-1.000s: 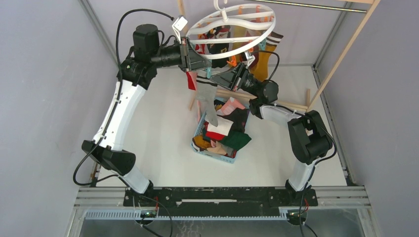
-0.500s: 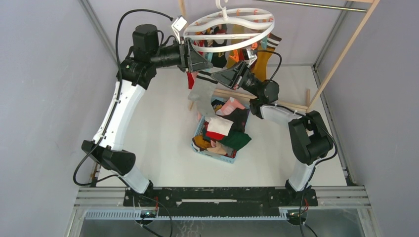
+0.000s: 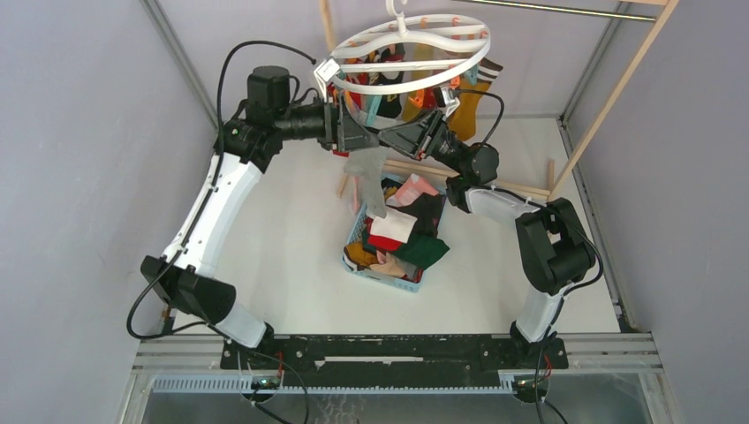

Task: Clip the socks to the hanger
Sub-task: Open the clamp at the hanger.

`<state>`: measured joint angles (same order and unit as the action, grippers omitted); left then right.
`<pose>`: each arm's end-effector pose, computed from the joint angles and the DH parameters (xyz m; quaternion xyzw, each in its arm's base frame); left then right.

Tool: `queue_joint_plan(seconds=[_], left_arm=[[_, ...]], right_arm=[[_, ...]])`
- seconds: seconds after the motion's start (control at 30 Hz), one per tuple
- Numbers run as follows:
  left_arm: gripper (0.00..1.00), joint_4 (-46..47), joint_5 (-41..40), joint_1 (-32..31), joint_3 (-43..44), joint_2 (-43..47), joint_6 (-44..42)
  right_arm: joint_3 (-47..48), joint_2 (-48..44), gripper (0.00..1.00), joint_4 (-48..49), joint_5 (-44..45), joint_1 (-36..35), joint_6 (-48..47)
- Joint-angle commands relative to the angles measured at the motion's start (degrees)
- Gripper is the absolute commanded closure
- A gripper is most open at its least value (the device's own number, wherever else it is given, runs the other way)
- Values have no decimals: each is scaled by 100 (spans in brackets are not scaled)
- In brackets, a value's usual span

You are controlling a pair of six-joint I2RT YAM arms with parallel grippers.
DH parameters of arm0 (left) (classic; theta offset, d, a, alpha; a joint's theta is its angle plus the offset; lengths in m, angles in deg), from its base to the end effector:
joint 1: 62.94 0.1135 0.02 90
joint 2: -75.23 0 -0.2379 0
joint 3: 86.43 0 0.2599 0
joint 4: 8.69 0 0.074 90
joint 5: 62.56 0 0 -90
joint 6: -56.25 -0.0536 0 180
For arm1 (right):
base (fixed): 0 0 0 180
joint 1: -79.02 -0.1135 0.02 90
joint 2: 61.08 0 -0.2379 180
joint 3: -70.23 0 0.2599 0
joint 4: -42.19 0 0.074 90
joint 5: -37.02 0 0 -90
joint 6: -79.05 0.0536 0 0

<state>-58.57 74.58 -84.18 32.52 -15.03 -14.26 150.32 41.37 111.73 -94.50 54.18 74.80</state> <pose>0.3139 -0.1642 0.4362 0.2375 0.7527 -0.4895 0.3707 0.3383 0.1957 0.3306 -0.1115 0.4615 0.7893 0.3893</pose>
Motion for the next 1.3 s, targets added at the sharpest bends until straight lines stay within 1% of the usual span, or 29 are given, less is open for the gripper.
queue_joint_plan(seconds=[0.0,0.1,0.17,0.23,0.3,0.33,0.37,0.4,0.5,0.53,0.6,0.67,0.73,0.93,1.17,1.27], left_arm=[[45,218,248,17,-431,538,-267],[67,314,264,30,-514,646,-271],[79,356,168,42,-507,684,-263],[86,357,41,56,-506,741,-265],[89,357,-45,62,-550,826,-293],[90,368,-99,73,-584,869,-306],[91,381,-137,75,-630,911,-305],[92,410,-149,76,-675,949,-307],[94,466,-181,73,-786,1032,-288],[95,461,-185,75,-805,1046,-287],[95,452,-185,80,-806,1070,-286],[95,439,-171,84,-798,1101,-279],[95,436,-174,84,-796,1138,-279],[96,403,-184,98,-814,1210,-279],[96,338,-149,119,-808,1280,-331],[96,334,-136,128,-798,1282,-328]], right_arm=[[-19,-350,62,405,68,-1,-89],[-207,-428,53,397,117,36,-177],[-392,-514,45,399,133,94,-223],[-700,-670,37,399,167,189,-376],[-1063,-914,30,246,267,292,-713],[-1222,-1078,26,53,298,331,-970],[-1319,-1249,21,-288,302,357,-1272],[-1391,-1485,18,-709,325,371,-1613],[-1491,-2005,16,-1999,489,393,-2705],[-1512,-2172,16,-2310,594,409,-3135],[-1552,-2432,17,-2610,787,465,-3602],[-1535,-2536,17,-2595,849,613,-3685],[-1374,-2453,17,-2417,684,777,-3551],[-704,-1840,17,-1822,164,962,-2945],[-546,-1529,15,-1673,199,998,-2871],[-425,-1323,15,-1120,201,1018,-2509]])
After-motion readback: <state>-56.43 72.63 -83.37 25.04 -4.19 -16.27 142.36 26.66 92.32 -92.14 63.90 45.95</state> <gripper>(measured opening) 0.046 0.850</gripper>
